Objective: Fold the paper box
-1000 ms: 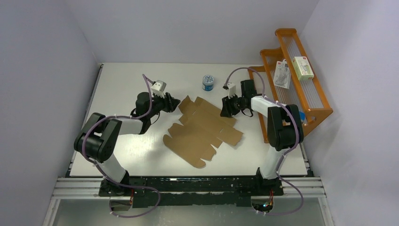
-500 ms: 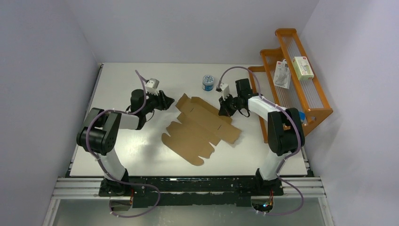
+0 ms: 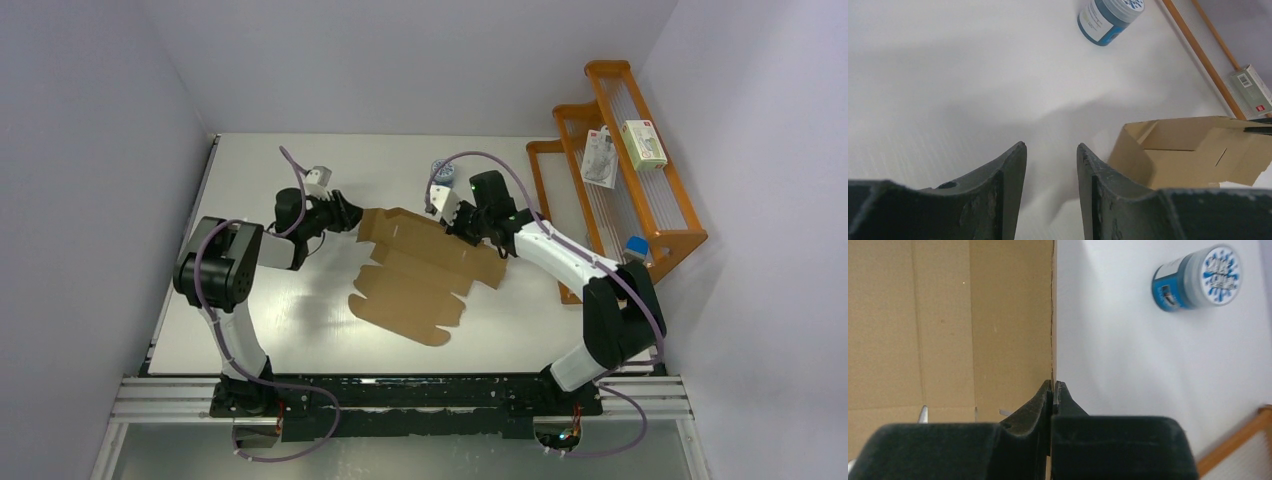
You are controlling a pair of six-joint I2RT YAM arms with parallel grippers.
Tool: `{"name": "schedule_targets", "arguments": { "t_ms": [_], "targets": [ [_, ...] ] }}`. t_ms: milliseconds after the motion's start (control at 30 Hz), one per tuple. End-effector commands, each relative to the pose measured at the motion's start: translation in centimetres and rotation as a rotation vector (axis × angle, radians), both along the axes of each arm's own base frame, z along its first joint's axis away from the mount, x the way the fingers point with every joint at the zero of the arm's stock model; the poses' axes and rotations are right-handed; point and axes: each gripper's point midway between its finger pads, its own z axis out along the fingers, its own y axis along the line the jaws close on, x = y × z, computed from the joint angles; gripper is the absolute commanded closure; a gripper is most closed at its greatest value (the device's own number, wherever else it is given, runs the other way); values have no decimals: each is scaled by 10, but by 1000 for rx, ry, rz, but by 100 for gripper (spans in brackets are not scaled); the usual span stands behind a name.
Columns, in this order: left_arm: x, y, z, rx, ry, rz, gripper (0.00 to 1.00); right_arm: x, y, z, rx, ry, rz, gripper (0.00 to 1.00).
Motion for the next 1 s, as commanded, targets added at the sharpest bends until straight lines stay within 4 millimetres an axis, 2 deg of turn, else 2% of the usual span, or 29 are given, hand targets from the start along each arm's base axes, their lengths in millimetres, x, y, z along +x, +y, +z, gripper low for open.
{"name": "schedule_targets", "arguments": {
  "t_ms": [0,200,300,433,567,967],
  "targets": [
    [1,-8,11,-62,-56,-63,53,12,-4,29,-93,-225,35,100],
    [-22,-14,17,-152,-92,-100,54,7,2,48,-194,-448,87,100],
    [-31,-21,11,-189,-75,-155,54,1,3,46,-237,-492,118,100],
    [-45,-28,17,-252,-108,-218,55,-6,6,43,-287,-542,130,100],
    [-55,-29,21,-248,-129,-235,56,-11,7,46,-304,-593,132,100],
    [-97,-51,20,-155,-207,-316,59,-17,9,52,-292,-680,131,100]
  ]
}}
